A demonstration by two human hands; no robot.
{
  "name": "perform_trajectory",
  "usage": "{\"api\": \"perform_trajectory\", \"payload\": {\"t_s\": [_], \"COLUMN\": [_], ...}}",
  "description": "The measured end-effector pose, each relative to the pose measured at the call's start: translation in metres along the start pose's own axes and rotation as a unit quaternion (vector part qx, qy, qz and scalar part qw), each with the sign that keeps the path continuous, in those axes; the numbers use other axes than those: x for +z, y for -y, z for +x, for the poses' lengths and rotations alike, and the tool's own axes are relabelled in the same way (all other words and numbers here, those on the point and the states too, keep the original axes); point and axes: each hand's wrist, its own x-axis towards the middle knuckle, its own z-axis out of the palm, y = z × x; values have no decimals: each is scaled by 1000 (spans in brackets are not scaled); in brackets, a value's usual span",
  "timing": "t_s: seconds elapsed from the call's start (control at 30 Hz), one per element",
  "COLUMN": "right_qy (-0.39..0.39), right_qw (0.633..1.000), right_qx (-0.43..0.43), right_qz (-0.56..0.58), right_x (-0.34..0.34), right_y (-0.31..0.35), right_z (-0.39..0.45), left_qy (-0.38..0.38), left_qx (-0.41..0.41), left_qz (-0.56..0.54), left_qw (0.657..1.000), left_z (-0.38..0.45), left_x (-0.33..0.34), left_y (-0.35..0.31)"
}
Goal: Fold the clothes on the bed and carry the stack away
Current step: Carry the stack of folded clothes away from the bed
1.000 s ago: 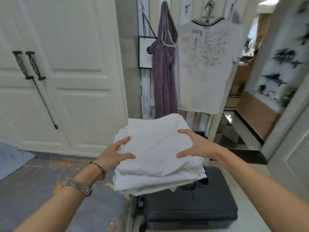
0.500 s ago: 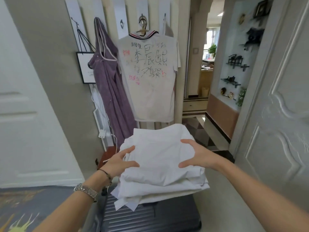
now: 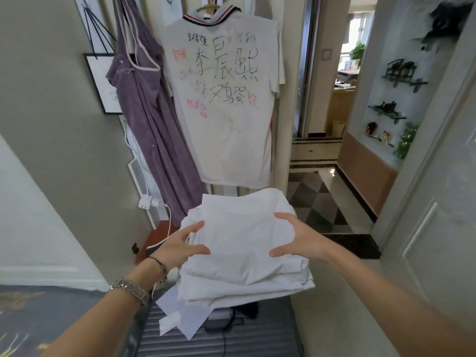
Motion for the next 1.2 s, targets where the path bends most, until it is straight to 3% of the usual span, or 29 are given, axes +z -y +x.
{"api": "perform_trajectory", "payload": {"t_s": [0.37, 0.53, 0.87, 1.2], "right_qy": [56, 117, 285, 365], "right_qw": [998, 992, 949, 914], "right_qx": [-12, -40, -119, -150], "right_qz": [-1, 15, -64, -93], "right_x": [-53, -75, -138, -125], "right_y": [-32, -56, -100, -135], "right_z": [143, 204, 311, 360], "left_qy": [-46, -110, -291, -367], "left_qx": [-71, -78, -183, -240], "left_qz": [-7, -51, -109, -107], "left_qw": [996, 990, 933, 892], "left_z": [111, 144, 172, 182], "left_x": [13, 37, 154, 202], "left_y": [-7, -2, -9, 10]}}
